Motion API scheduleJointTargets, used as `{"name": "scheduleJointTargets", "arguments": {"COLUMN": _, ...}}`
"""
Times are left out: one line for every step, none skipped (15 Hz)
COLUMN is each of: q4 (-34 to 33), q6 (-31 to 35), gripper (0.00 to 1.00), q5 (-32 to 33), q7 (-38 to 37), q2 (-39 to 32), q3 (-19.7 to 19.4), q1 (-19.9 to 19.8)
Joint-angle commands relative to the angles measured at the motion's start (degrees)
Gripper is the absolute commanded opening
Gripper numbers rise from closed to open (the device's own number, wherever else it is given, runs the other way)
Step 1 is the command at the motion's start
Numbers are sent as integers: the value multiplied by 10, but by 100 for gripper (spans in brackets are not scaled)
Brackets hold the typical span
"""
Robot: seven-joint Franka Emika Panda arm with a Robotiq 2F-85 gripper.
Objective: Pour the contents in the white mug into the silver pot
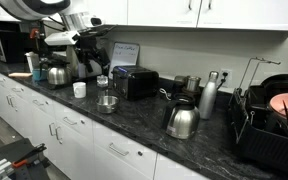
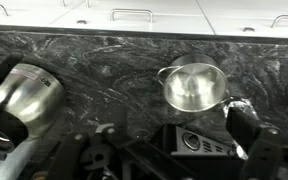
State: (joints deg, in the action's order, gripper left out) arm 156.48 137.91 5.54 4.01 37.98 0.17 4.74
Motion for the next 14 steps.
{"name": "scheduleJointTargets", "arguments": {"q4": 48, "q6": 15, "gripper": 100, "q5": -60, "q7": 9, "q2": 69, "q3": 2, "q1": 50}}
{"name": "scheduleJointTargets", "arguments": {"q4": 17, "q6": -1, "gripper": 100, "q5": -38, "q7": 4, "q2": 32, "q3": 10, "q1": 28}}
{"name": "scheduleJointTargets", "arguments": {"q4": 26, "q6": -2, "gripper": 100, "q5": -43, "q7": 1, "q2": 44, "q3": 12, "q1": 37}}
{"name": "scheduleJointTargets", "arguments": {"q4": 26, "q6": -2, "gripper": 100, "q5": -43, "q7": 1, "q2": 47, "q3": 12, "q1": 36}}
{"name": "scheduleJointTargets", "arguments": {"q4": 25, "q6": -2, "gripper": 100, "q5": -42, "q7": 1, "q2": 46, "q3": 12, "q1": 33}}
{"name": "scheduleJointTargets", "arguments": {"q4": 25, "q6": -2, "gripper": 100, "q5": -42, "q7": 1, "q2": 43, "q3": 11, "q1": 31}}
{"name": "scheduleJointTargets", "arguments": {"q4": 25, "q6": -2, "gripper": 100, "q5": -42, "q7": 1, "q2": 41, "q3": 11, "q1": 30}}
{"name": "scheduleJointTargets", "arguments": {"q4": 24, "q6": -2, "gripper": 100, "q5": -42, "q7": 1, "q2": 40, "q3": 11, "q1": 30}}
{"name": "scheduleJointTargets", "arguments": {"q4": 24, "q6": -2, "gripper": 100, "q5": -42, "q7": 1, "q2": 39, "q3": 11, "q1": 30}}
{"name": "scheduleJointTargets", "arguments": {"q4": 24, "q6": -2, "gripper": 100, "q5": -42, "q7": 1, "q2": 39, "q3": 11, "q1": 30}}
{"name": "scheduleJointTargets", "arguments": {"q4": 24, "q6": 4, "gripper": 100, "q5": -47, "q7": 1, "q2": 37, "q3": 16, "q1": 39}}
{"name": "scheduleJointTargets", "arguments": {"q4": 24, "q6": 7, "gripper": 100, "q5": -50, "q7": 2, "q2": 35, "q3": 20, "q1": 48}}
{"name": "scheduleJointTargets", "arguments": {"q4": 24, "q6": 11, "gripper": 100, "q5": -63, "q7": -1, "q2": 33, "q3": 25, "q1": 64}}
{"name": "scheduleJointTargets", "arguments": {"q4": 24, "q6": 13, "gripper": 100, "q5": -75, "q7": -3, "q2": 31, "q3": 31, "q1": 80}}
